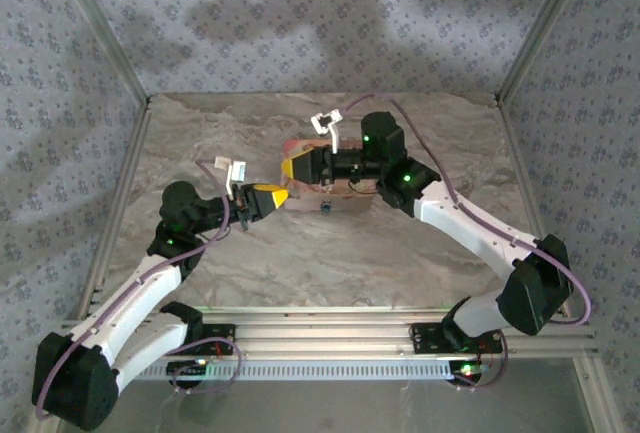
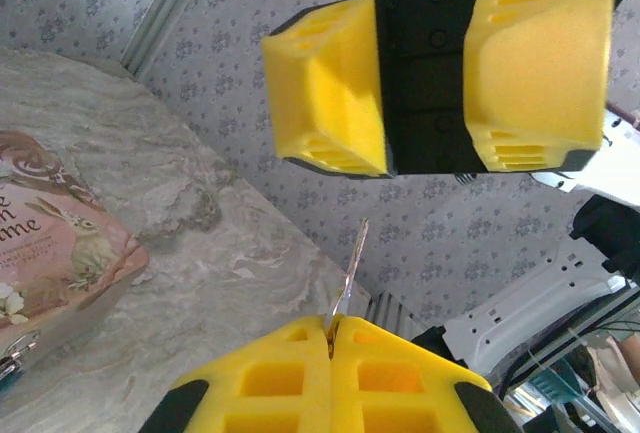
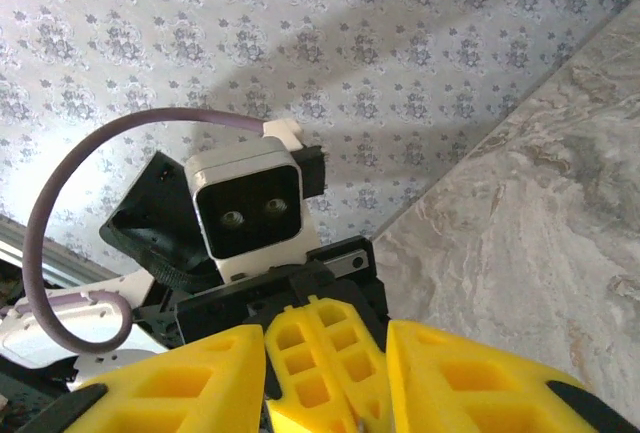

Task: Unlock the padlock with the key

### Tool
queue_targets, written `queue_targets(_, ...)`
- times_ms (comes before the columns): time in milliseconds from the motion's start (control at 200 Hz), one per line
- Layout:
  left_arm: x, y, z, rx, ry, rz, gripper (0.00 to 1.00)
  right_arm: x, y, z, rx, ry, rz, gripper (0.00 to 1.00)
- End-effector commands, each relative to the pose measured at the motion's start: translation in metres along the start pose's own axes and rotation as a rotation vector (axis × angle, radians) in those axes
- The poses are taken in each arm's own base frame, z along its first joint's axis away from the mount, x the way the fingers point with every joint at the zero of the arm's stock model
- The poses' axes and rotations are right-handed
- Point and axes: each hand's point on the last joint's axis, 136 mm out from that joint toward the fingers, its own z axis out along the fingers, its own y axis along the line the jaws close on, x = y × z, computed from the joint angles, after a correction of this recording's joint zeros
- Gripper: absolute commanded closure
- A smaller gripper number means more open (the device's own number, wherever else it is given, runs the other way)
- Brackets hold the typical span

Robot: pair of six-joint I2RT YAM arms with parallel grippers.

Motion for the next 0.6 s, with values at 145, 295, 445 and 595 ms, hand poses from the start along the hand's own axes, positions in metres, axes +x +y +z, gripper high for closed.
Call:
queue_targets(145, -0.006, -0.006, -0.003, 0.002, -0.025, 0.045, 1.0, 0.014, -0.006, 0.003, 0.046, 0.024, 0.022, 0.6)
queue_targets(295, -0.007, -0.005, -0.005, -0.004, -0.035, 0.047, 1.0, 0.019, -0.014, 0.003, 0.076, 0.04, 0.012, 0.59)
queue_targets(445, -0.007, -0.005, -0.006, -0.007, -0.038, 0.043, 1.0, 0.023, -0.011, 0.005, 0.066, 0.053, 0.007, 0.75)
queue_targets(595, -0.008, -0.004, -0.005, -0.008, -0.041, 0.039, 1.0, 0.025, -0.007, 0.008, 0.055, 0.059, -0.004, 0.9)
